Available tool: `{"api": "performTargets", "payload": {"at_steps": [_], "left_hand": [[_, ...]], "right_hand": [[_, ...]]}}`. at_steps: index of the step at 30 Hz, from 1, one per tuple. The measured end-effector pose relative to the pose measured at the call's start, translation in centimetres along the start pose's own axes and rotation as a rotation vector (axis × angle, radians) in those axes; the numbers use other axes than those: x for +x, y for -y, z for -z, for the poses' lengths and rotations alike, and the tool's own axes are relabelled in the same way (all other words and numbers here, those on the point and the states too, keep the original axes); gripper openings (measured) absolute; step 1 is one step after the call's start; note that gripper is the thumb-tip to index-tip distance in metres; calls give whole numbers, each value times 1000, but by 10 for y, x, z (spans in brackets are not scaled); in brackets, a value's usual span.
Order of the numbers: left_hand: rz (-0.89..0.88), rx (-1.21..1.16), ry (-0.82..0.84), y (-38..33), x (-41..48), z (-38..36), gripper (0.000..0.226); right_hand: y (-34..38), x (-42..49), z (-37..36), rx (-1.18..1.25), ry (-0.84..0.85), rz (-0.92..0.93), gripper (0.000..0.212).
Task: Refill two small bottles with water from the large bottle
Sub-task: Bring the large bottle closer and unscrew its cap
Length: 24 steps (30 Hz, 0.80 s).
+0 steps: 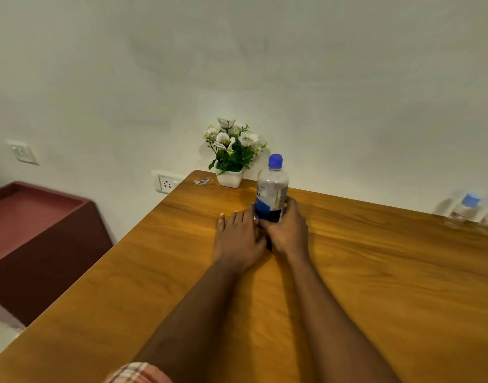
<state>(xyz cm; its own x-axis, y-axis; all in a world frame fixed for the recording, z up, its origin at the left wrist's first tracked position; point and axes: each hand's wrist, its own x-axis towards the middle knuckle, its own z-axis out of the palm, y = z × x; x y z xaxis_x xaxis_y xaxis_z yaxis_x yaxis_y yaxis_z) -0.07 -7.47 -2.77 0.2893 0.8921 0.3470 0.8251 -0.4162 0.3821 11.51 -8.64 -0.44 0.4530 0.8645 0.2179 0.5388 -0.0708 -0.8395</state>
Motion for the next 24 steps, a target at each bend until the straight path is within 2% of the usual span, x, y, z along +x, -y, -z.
{"api": "performTargets", "payload": {"at_steps": [12,24], "left_hand": [[51,-101,54,-36,-95,29,87],[-20,-59,-36,-59,-168,44,93]], "right_hand": [[2,-108,49,4,67,30,80],[-11,-176,88,35,119,72,86]]}}
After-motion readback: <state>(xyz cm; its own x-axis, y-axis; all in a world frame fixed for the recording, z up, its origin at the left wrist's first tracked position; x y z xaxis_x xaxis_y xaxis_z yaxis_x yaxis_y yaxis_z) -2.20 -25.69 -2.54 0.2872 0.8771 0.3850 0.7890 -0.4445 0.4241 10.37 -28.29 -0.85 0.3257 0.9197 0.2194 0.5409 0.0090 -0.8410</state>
